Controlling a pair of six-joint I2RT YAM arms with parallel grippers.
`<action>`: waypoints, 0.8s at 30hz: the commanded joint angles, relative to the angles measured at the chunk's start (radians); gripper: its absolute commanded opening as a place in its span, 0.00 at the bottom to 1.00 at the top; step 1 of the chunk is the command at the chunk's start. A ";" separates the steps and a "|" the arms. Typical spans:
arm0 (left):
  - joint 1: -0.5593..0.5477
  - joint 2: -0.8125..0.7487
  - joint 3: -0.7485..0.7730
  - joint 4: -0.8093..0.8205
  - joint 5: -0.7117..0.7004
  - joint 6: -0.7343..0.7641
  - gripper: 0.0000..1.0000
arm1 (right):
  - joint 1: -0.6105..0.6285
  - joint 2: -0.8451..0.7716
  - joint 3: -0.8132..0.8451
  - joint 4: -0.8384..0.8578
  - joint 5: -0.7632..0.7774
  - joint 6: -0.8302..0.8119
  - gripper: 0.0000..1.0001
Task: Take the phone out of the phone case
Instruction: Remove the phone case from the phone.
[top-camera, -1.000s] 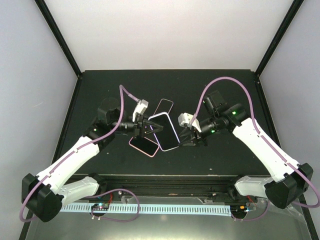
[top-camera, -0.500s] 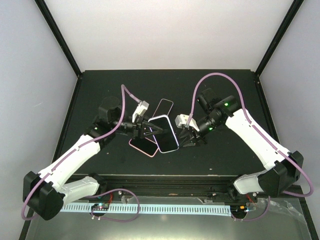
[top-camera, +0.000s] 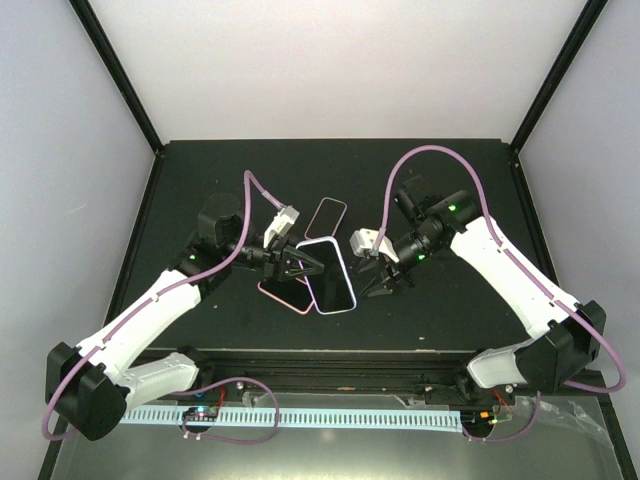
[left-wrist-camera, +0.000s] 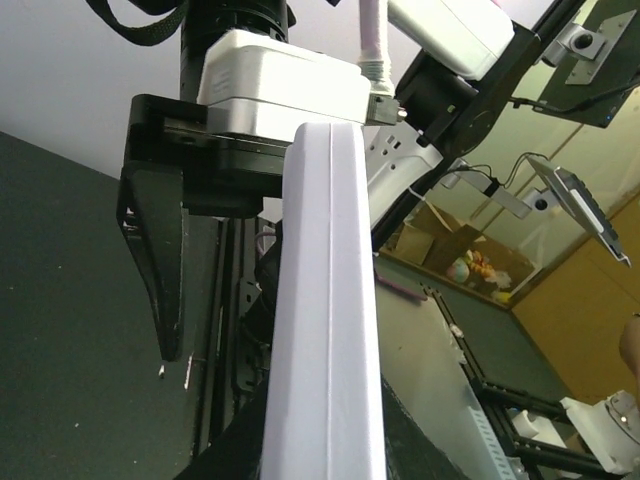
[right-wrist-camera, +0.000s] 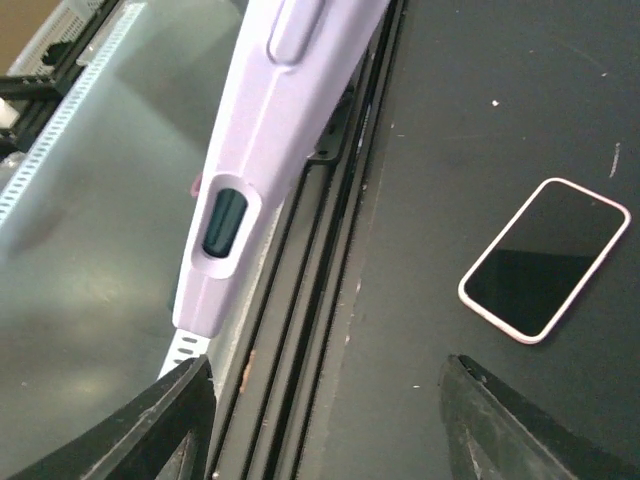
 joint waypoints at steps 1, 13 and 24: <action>-0.001 -0.017 0.047 0.037 0.004 0.030 0.02 | -0.001 -0.015 -0.001 -0.055 -0.071 -0.050 0.63; 0.000 -0.010 0.050 0.040 -0.016 0.028 0.02 | -0.001 -0.050 -0.051 0.079 -0.093 0.106 0.50; 0.002 -0.016 0.046 0.035 -0.020 0.033 0.02 | -0.001 -0.037 -0.042 0.012 -0.141 0.025 0.60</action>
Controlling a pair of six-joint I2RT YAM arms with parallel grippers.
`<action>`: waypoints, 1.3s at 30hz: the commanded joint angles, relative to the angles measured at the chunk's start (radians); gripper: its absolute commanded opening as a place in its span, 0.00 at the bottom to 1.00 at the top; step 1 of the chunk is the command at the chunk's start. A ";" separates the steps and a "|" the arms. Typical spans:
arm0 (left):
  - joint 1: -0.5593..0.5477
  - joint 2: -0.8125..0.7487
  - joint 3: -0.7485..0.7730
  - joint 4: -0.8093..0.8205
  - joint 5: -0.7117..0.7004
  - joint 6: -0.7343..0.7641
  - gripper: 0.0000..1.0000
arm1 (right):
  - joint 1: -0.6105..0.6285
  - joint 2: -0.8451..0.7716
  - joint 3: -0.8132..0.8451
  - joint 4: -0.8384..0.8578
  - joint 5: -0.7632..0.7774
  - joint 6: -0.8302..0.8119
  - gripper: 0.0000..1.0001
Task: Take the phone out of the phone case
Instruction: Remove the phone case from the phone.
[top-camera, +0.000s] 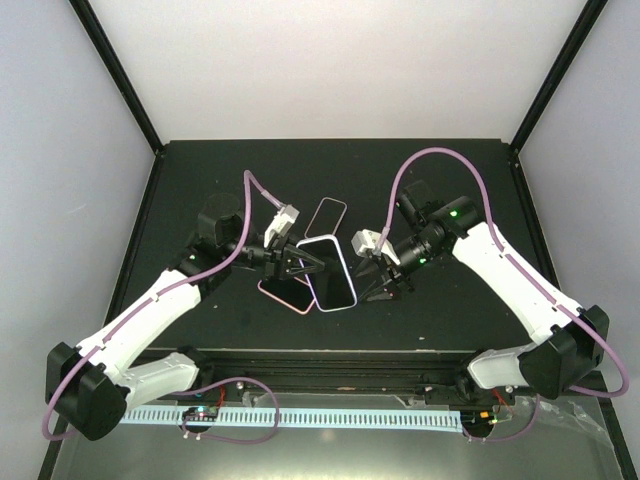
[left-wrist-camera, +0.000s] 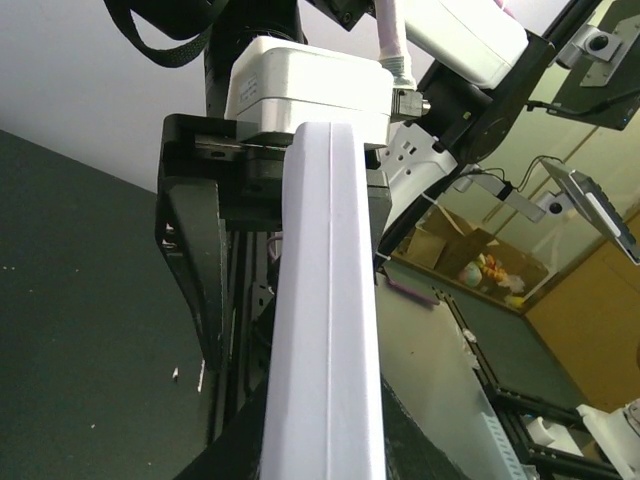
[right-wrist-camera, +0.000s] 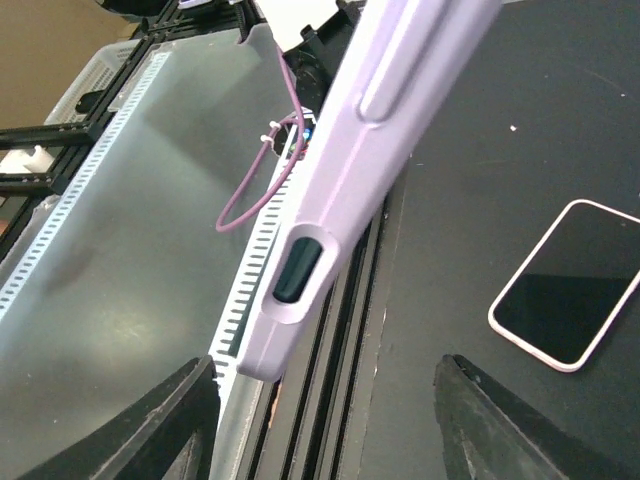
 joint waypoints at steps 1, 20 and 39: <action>-0.001 -0.015 0.045 0.035 0.007 0.021 0.02 | -0.001 -0.006 0.011 -0.026 -0.052 -0.036 0.60; -0.001 -0.014 0.036 0.040 0.021 0.017 0.01 | -0.001 0.004 -0.004 0.081 0.006 0.070 0.47; -0.012 -0.003 0.023 0.127 0.147 -0.087 0.02 | -0.002 0.056 -0.019 0.306 0.212 0.168 0.33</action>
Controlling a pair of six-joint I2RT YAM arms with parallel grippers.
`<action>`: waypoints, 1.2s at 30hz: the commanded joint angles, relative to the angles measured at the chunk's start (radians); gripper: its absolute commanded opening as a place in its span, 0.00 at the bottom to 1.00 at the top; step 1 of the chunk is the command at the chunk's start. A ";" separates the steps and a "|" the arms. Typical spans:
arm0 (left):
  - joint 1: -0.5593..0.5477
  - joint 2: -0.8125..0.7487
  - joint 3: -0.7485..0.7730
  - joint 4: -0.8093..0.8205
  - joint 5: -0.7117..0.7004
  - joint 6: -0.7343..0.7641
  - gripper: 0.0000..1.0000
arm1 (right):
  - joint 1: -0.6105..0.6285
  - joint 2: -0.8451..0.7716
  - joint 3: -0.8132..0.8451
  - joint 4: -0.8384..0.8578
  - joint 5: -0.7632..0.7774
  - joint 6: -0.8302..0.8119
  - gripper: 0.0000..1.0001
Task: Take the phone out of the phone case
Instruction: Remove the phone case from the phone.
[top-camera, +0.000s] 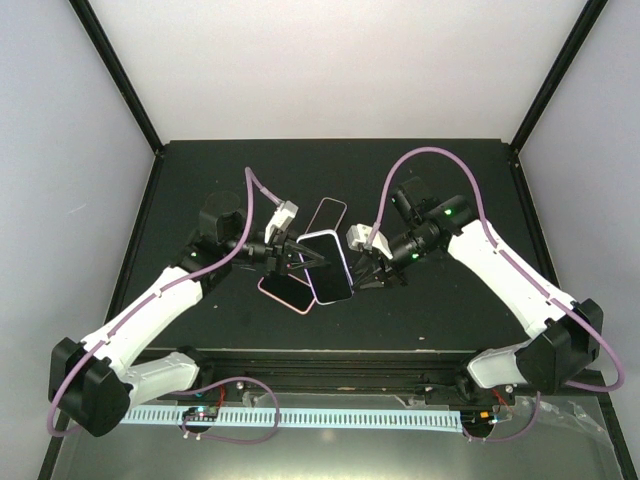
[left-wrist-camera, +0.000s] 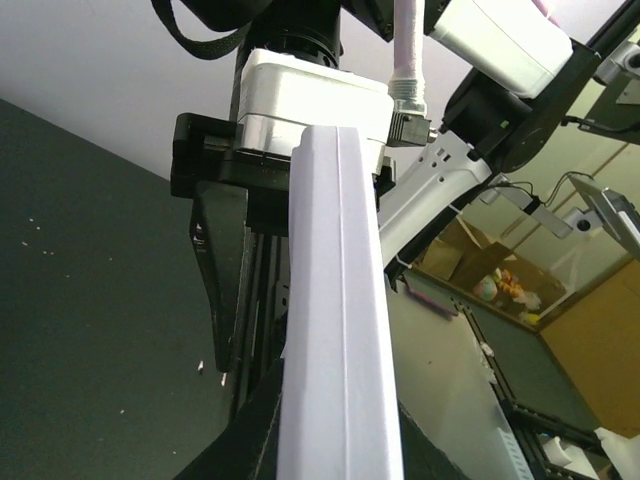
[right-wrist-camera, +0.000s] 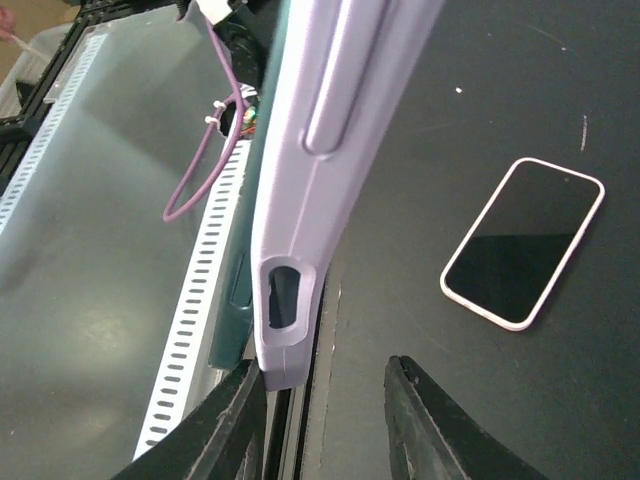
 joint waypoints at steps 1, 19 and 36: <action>-0.029 -0.027 0.025 0.128 0.164 -0.066 0.02 | -0.004 0.020 -0.023 0.253 0.124 0.118 0.33; -0.043 0.074 -0.078 0.471 -0.016 -0.268 0.02 | -0.004 0.018 0.043 0.578 -0.193 0.615 0.56; 0.019 0.195 0.193 0.090 -0.772 -0.140 0.66 | -0.232 -0.088 -0.276 0.865 -0.156 1.078 0.01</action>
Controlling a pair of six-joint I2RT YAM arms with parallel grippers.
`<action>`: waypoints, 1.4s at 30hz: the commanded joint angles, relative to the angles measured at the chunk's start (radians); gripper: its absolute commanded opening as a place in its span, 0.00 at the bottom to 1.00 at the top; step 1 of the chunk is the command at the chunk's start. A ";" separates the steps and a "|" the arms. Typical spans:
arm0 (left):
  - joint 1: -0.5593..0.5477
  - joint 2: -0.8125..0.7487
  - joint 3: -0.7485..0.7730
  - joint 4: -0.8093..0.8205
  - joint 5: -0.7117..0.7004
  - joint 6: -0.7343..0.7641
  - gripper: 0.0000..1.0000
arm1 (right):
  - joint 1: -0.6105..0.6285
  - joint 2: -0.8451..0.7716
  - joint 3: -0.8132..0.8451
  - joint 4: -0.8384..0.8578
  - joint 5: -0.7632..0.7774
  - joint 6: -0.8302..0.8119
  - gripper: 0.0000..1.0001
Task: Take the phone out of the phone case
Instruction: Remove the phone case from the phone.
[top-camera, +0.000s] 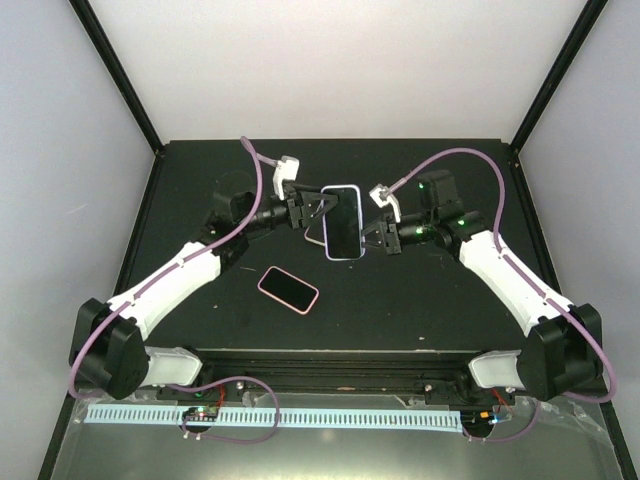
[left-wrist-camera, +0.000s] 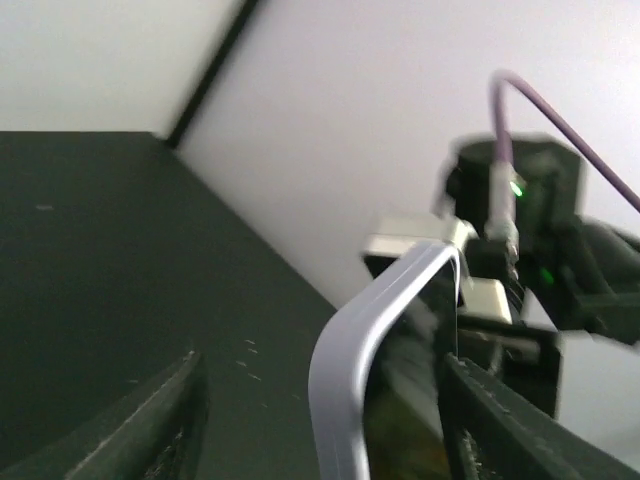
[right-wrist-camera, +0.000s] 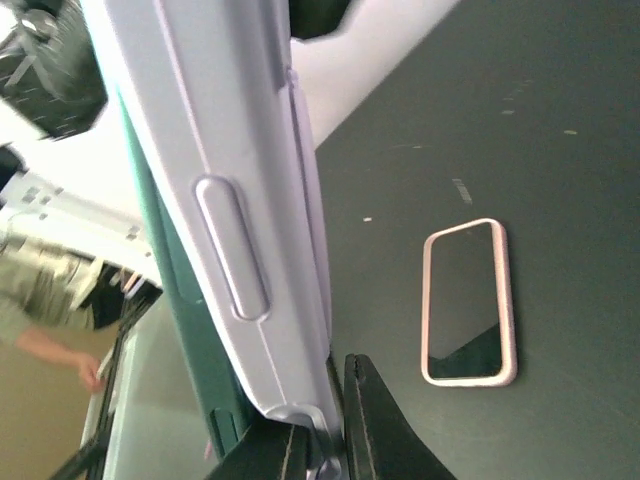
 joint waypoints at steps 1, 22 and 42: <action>0.002 -0.029 0.091 -0.199 -0.363 0.092 0.69 | -0.078 -0.046 -0.059 0.150 0.057 0.158 0.01; -0.538 0.175 0.020 -0.274 -1.025 0.616 0.68 | -0.091 0.102 -0.116 -0.099 0.464 0.490 0.01; -0.619 0.437 0.121 -0.240 -1.293 0.774 0.63 | -0.105 0.152 -0.138 -0.055 0.374 0.528 0.01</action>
